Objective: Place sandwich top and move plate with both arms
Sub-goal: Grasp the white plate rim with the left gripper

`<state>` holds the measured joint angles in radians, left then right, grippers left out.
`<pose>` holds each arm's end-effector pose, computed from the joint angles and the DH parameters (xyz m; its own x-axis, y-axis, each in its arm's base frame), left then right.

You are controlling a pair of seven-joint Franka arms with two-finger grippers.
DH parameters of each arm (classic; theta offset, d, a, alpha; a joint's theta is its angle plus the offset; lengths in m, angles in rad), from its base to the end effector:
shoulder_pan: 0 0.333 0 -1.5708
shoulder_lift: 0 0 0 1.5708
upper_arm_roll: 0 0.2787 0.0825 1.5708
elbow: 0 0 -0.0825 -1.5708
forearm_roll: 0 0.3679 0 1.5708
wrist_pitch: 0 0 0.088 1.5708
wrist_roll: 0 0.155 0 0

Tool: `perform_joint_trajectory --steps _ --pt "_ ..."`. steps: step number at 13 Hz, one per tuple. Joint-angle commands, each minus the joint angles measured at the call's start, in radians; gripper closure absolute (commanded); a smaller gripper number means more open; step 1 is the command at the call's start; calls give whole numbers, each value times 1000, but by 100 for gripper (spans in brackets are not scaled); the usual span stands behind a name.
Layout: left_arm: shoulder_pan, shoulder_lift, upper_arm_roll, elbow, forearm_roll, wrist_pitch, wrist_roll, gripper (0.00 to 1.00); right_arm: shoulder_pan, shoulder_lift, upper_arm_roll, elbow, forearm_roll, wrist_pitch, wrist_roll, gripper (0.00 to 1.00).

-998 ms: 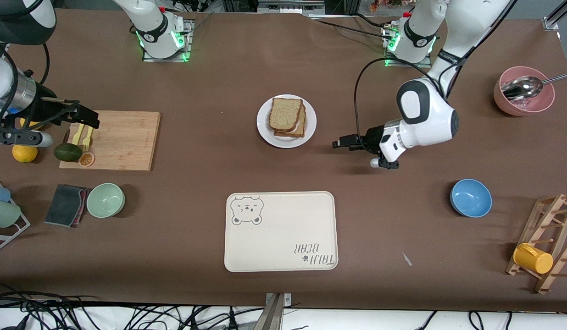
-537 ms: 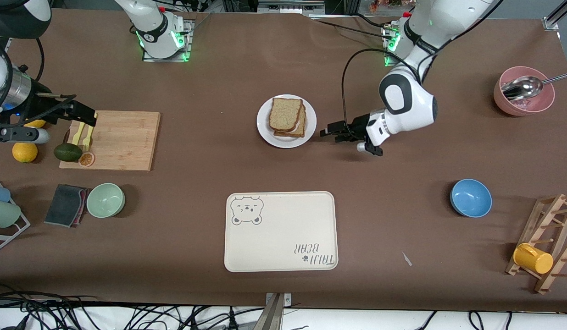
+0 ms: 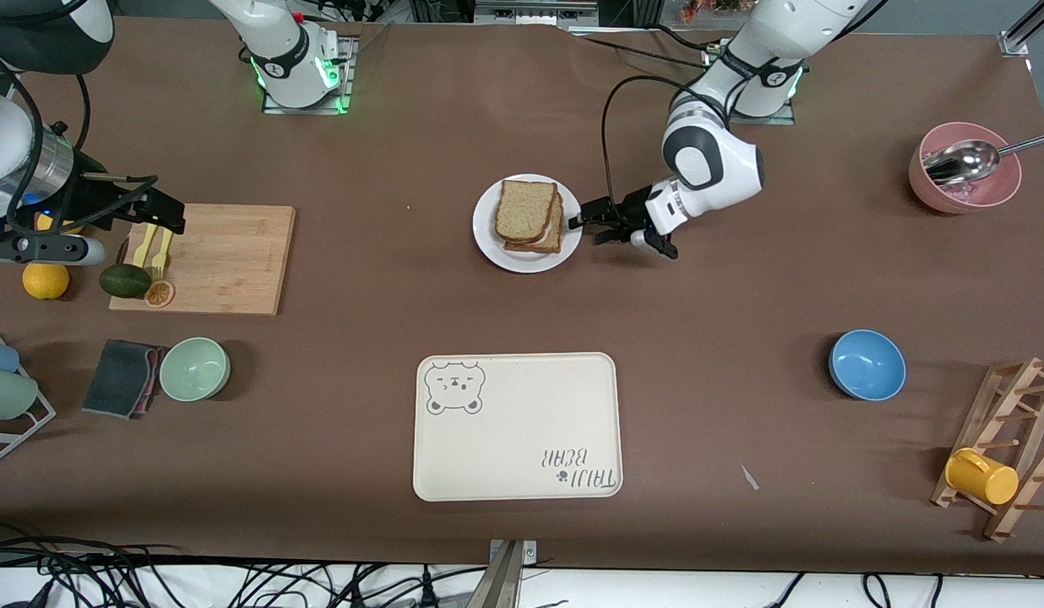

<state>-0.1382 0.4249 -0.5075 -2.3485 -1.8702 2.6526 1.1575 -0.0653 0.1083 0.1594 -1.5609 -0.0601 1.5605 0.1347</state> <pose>0.3649 -0.3059 0.0991 0.9976 0.0673 0.0144 0.0325 -0.6455 0.7631 0.5556 0.0399 0.4843 0.9941 -0.0406 -0.1004 -0.0351 -0.9978 0.0566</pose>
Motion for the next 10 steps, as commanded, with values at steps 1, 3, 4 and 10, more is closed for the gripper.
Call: perform_joint_trajectory --steps 1,3,4,10 --pt "-21 51 -2 6 -186 24 209 10 18 1 -32 4 5 7 -18 0" --pt "-17 64 -2 8 -230 24 268 21 18 2 -31 2 5 27 -18 0" --pt "-11 63 -2 8 -230 24 269 22 18 5 -31 2 5 32 -20 0" --pt "-14 43 -5 -8 -231 26 271 42 16 17 -29 -19 0 82 -29 0"
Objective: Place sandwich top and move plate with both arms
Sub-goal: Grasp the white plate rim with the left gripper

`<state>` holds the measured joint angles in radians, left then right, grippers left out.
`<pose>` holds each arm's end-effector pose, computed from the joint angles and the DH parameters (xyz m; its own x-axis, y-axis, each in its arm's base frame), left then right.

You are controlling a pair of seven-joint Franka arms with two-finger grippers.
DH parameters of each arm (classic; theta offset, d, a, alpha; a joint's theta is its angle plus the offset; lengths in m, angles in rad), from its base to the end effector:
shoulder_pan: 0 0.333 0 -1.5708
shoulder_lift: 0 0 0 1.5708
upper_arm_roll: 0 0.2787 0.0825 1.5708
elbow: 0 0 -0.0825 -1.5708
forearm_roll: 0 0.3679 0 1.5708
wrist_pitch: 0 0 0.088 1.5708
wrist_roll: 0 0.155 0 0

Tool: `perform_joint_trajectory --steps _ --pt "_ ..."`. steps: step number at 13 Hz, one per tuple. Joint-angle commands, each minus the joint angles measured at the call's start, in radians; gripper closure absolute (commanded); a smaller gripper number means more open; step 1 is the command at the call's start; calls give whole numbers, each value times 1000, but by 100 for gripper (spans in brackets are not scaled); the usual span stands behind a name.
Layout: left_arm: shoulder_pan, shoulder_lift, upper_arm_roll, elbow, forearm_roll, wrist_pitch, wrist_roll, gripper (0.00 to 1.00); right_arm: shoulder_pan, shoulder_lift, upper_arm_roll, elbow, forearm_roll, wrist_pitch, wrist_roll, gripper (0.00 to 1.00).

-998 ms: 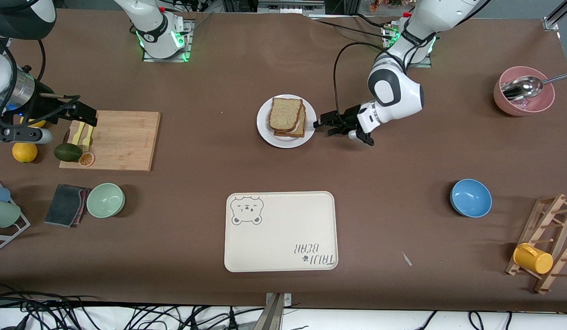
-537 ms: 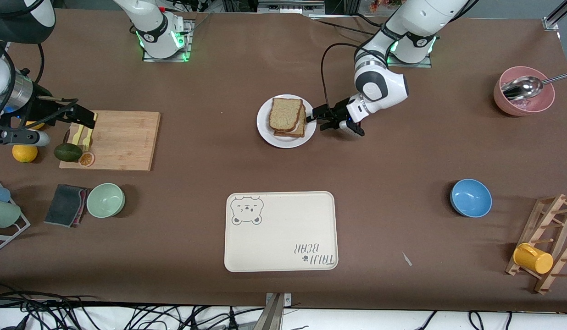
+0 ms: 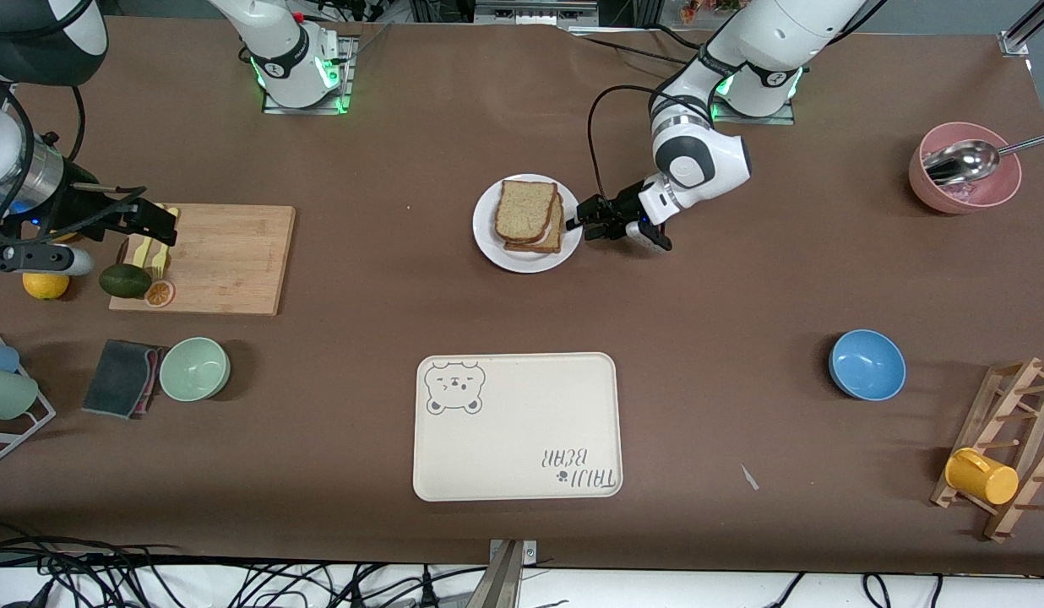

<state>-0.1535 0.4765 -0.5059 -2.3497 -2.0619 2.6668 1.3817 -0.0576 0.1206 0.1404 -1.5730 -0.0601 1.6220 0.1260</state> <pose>0.3471 -0.3061 0.0771 0.9944 0.0854 0.0621 0.0080 -0.6469 0.7625 0.5663 0.0349 0.4764 0.9971 -0.0400 -0.0645 -0.0367 -0.9980 0.0513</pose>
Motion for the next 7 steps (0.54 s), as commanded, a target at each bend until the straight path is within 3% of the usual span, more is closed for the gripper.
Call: perform_joint_trajectory --steps 1,4,7 --pt "2 -18 -11 -13 -40 12 43 45 9 11 -10 -9 -1 30 -20 0" --pt "6 -44 -29 -19 -41 31 28 56 9 17 -10 -10 2 32 -22 0" --pt "9 -44 -42 -22 -40 39 30 73 9 17 -10 -12 3 26 -22 0"
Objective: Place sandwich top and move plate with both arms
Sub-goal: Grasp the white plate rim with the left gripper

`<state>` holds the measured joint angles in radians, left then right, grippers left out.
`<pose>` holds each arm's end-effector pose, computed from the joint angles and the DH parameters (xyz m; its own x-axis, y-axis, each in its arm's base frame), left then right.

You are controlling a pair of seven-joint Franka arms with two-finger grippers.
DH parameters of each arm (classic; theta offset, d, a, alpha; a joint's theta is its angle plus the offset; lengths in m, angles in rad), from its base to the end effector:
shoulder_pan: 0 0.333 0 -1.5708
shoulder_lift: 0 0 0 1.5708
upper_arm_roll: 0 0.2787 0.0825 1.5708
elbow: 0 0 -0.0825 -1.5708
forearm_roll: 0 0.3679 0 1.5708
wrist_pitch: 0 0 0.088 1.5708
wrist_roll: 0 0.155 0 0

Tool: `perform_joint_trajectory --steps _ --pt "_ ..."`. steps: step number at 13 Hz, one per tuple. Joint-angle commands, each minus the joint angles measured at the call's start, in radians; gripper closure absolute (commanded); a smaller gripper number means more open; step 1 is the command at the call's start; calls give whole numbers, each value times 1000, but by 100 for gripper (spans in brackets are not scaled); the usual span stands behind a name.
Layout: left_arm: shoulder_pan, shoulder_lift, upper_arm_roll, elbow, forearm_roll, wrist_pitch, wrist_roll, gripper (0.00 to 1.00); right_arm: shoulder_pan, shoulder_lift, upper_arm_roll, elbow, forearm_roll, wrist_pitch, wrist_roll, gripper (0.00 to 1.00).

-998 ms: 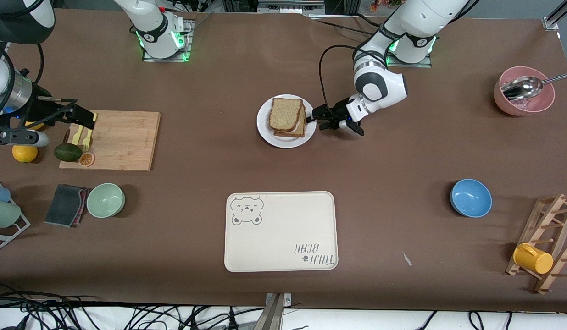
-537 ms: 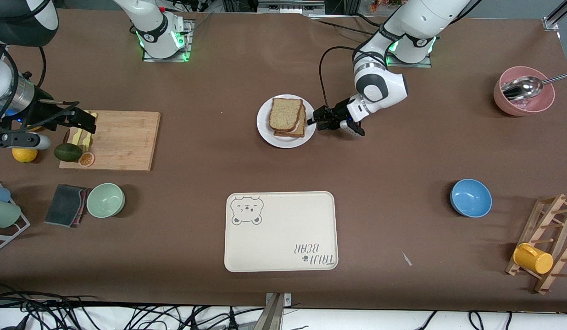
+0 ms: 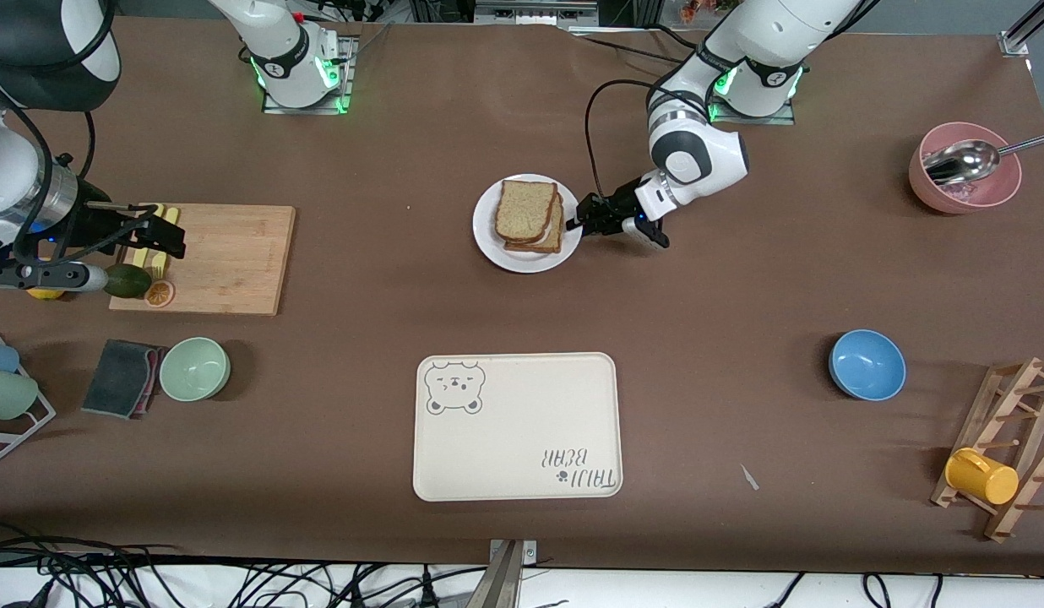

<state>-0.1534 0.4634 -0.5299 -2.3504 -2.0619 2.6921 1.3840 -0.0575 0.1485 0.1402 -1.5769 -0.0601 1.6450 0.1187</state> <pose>0.3436 -0.3123 0.0833 0.9948 0.0670 0.0766 -0.0139 -0.6564 0.7543 0.5732 0.0351 0.4606 0.9968 -0.0316 -0.0738 -0.0281 -0.9985 0.0478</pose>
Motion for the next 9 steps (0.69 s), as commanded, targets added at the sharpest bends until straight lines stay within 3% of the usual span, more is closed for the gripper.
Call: perform_joint_trajectory --steps 1,9 --pt "9 -32 -18 -30 -41 12 30 76 8 -10 -10 -17 3 3 -28 1" --pt "9 -31 -25 -40 -43 14 33 95 7 -9 -10 -35 5 -4 -71 0"
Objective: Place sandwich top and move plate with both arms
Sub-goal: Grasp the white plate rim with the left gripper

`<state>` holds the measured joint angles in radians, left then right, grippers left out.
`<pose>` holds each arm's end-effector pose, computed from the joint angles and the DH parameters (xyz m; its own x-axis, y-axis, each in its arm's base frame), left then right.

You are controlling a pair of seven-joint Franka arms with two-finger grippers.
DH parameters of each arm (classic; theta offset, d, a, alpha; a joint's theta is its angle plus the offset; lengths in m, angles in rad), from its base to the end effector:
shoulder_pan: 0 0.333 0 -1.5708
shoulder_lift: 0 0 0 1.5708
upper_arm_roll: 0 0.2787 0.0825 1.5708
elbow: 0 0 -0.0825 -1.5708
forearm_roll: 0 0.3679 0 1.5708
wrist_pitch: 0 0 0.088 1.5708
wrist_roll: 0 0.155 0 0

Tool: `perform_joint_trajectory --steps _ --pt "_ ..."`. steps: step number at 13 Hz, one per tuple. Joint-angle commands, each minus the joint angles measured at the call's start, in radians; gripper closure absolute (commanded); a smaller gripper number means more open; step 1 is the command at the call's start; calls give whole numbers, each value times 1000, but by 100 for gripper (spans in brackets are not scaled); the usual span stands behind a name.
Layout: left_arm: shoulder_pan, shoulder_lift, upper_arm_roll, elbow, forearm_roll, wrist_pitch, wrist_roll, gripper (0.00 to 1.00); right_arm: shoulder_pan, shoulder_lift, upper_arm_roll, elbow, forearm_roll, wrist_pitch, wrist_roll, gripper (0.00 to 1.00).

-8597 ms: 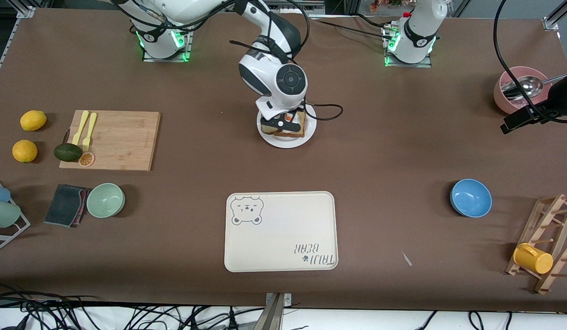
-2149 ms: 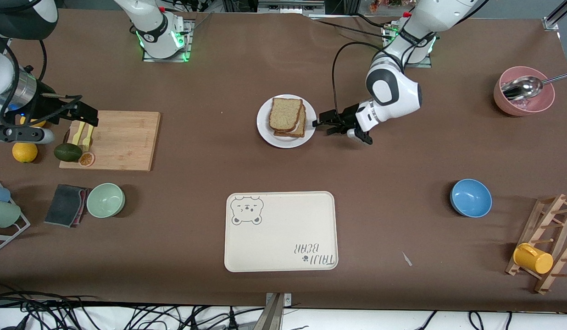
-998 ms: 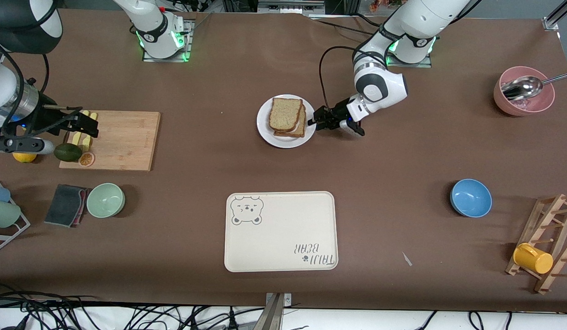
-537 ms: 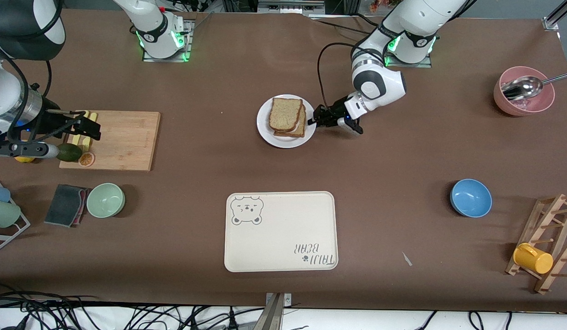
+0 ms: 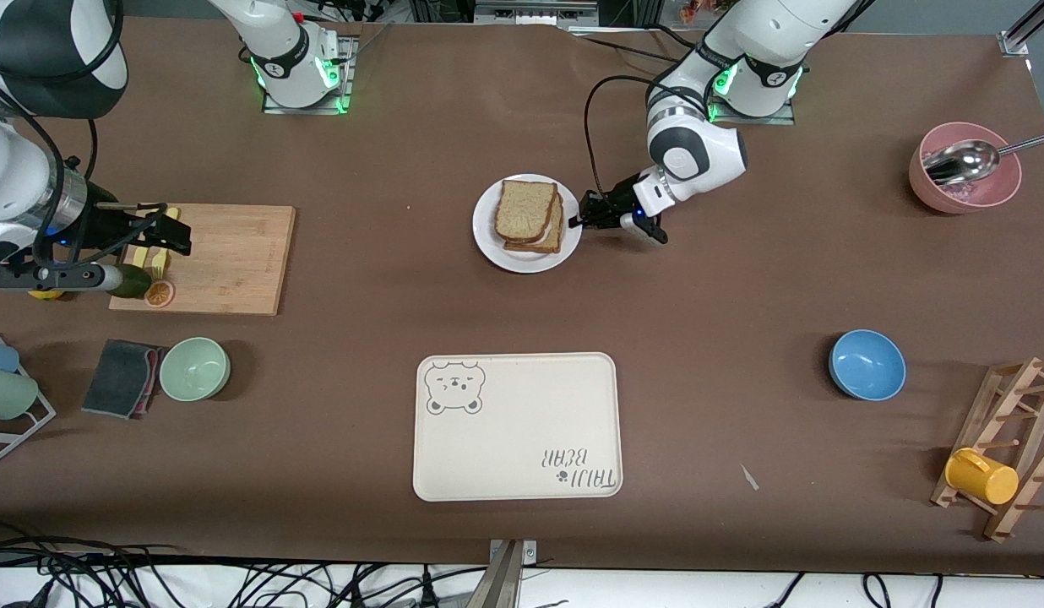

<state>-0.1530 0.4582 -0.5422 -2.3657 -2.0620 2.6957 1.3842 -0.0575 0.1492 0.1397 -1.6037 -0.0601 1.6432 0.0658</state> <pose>0.3350 -0.3132 0.0824 0.9961 0.0533 0.0697 -0.0172 -0.6609 0.7503 0.5692 0.0347 0.4480 0.9942 0.0211 -0.1053 0.0260 -0.9986 0.0454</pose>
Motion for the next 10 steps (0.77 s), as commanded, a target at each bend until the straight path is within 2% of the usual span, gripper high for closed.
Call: perform_joint_trajectory --steps 1,3,10 --pt "4 -26 -13 -24 -67 10 33 100 7 -10 -9 -12 5 -2 -18 1" --pt "-2 -26 -13 -24 -107 12 38 100 7 -10 -9 -22 5 4 -20 0" --pt "38 -24 -12 8 -110 15 24 100 7 -17 -9 -21 5 -5 -49 1"
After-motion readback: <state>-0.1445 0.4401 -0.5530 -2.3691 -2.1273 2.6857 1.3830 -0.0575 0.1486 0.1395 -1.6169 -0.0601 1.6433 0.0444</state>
